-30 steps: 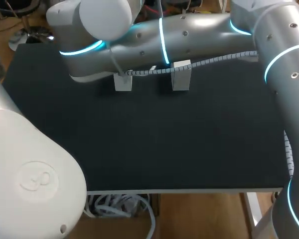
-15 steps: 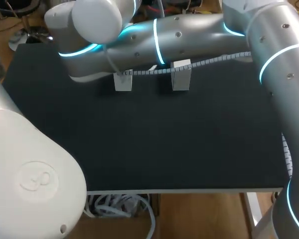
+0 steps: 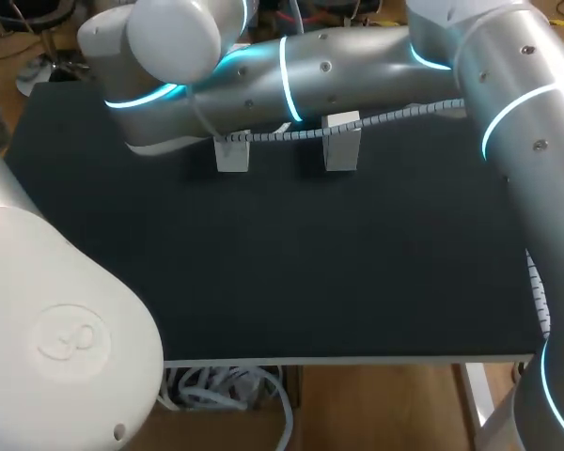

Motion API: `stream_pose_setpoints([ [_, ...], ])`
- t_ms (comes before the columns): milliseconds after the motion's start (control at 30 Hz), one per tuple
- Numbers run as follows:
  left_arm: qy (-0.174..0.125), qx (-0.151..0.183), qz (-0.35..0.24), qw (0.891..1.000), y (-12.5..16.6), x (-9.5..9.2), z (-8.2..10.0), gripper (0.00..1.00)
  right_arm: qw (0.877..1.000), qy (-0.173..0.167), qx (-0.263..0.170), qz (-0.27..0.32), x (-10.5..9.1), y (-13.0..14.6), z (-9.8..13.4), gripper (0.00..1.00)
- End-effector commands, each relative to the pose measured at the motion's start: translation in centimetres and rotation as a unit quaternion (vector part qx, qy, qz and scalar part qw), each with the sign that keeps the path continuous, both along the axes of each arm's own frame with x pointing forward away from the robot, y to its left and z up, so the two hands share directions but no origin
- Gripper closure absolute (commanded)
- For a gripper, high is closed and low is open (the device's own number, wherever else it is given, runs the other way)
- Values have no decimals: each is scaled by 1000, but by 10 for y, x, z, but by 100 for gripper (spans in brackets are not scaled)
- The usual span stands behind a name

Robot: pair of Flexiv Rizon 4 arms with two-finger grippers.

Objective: Grab the tape and strap the tape.

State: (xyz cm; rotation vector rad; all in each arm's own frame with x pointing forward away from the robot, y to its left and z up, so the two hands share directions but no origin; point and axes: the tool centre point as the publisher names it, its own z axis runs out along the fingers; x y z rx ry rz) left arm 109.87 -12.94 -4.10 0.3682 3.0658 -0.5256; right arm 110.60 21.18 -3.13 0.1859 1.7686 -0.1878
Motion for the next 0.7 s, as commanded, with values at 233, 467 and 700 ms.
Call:
stream_pose_setpoints([
  [233,1,1,0,1000,0,0,1,100,1000,7,2,4,4,10,-1,100],
  [467,1,1,0,1000,0,0,1,100,1000,10,5,13,6,17,-1,100],
  [700,1,1,0,1000,0,0,1,100,1000,10,5,15,6,20,-1,100],
])
